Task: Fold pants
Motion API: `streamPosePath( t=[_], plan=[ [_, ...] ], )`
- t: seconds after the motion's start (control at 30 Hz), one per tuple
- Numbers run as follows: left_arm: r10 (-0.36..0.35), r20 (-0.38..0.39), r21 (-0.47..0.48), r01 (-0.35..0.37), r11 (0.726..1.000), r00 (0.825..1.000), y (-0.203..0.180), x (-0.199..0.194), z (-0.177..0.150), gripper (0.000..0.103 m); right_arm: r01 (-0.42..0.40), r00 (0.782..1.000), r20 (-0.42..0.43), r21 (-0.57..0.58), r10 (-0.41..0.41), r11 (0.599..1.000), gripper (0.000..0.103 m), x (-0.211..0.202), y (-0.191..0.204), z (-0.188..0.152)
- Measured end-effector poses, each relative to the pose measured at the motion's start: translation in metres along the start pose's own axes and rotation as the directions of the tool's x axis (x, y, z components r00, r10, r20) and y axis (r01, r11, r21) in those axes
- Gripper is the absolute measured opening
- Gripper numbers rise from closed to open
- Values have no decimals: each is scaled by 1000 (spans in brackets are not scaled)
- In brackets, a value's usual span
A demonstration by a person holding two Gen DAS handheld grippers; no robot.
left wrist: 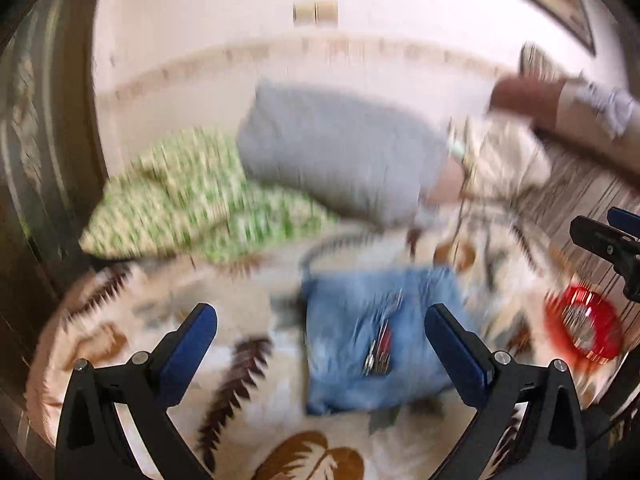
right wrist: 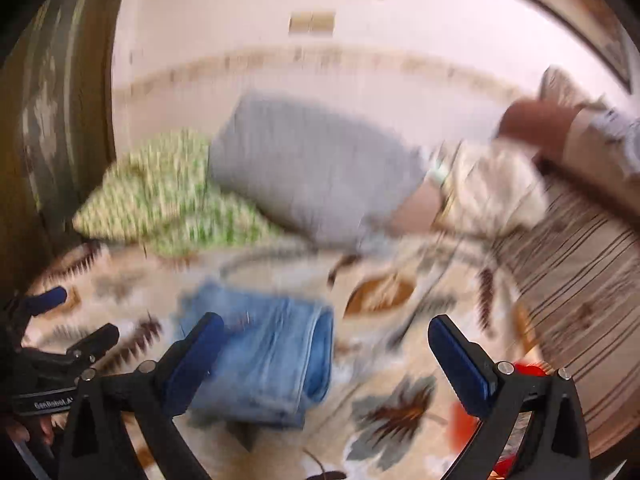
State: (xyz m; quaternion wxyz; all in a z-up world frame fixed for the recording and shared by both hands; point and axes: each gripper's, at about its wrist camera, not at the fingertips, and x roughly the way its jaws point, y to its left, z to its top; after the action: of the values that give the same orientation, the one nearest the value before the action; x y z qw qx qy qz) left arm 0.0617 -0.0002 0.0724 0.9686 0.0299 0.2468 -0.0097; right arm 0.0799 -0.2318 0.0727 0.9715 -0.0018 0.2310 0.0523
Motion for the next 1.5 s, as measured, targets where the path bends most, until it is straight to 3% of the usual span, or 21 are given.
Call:
streamPosePath(
  t=[0.1,0.2,0.33,0.47,0.57,0.67,1.03,1.5],
  plan=[
    [28,103,31,-31,999,994,-6,-42,14,103,31,996,83,9,-32,999,103,-51,-2,13],
    [13,134,32,-18,999,991,-10,-71,11,103,47,992,115,-9,-45,999,103,-83,4,9],
    [8,60,-28,-7,1000,998,-10,-76,-17,103,70,995,66,24,-72,997,103,-101,10,-32],
    [-1,-62,-100,-5,995,998,-6,-59,-71,103,108,993,-59,159,-100,981,103,-89,5,-95],
    [17,-118,-70,-25,997,993,-5,-53,-86,103,99,986,-152,172,-73,980,103,-78,5,-121],
    [35,-95,-71,-42,997,995,-2,-58,-86,103,125,985,-135,135,-107,983,103,-82,7,-123],
    [46,-116,-40,-51,998,992,-8,-59,-90,103,91,988,-136,92,-78,992,103,-82,16,-122],
    [10,-145,-64,-19,998,989,-12,-53,-94,103,84,985,-157,91,-69,992,103,-76,19,-127]
  ],
)
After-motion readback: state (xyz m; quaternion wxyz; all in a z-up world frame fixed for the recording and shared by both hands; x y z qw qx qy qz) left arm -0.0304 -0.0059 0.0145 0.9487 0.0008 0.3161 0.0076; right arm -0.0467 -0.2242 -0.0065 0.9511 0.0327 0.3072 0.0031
